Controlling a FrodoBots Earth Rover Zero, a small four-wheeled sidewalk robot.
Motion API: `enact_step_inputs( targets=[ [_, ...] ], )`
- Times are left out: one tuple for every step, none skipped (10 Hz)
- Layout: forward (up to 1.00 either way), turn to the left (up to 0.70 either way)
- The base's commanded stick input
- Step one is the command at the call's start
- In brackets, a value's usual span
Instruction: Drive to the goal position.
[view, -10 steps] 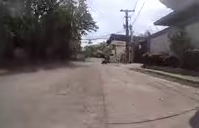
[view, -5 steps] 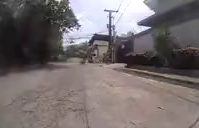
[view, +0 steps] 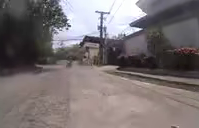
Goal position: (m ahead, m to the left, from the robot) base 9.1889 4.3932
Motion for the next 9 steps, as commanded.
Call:
enact_step_inputs(
  targets=[
    [1.0, -0.02],
    [1.0, -0.02],
    [1.0, -0.19],
    [1.0, -0.4],
    [1.0, -0.4],
    [1.0, -0.36],
    [1.0, -0.23],
    [1.0, -0.04],
    [1.0, 0.0]
  ],
)
